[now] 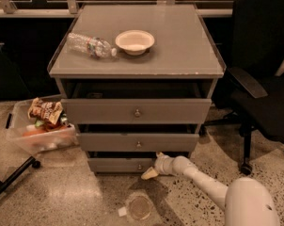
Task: Open bottom drawer
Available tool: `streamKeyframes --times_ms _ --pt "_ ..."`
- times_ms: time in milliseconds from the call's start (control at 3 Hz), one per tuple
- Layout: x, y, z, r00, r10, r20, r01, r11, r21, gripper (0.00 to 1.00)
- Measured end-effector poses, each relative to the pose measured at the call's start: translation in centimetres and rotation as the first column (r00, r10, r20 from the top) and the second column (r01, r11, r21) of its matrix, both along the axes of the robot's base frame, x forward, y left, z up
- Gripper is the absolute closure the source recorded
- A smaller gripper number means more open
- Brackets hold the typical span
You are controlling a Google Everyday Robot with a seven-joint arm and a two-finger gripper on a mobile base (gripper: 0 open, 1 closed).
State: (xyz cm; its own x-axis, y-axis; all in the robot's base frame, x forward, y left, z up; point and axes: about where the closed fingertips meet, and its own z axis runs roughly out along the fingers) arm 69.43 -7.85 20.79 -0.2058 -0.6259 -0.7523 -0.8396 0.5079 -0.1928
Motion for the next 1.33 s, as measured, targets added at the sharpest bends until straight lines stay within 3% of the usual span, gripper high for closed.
streamKeyframes --times_ms 667,1333 --pt "0.1 -3.2 -4.8 0.9904 -0.099 -0.096 0.091 0.992 -0.084 0.00" --pt "0.0 -3.4 -4.5 0.9878 -0.117 -0.103 0.107 0.990 -0.092 0.42"
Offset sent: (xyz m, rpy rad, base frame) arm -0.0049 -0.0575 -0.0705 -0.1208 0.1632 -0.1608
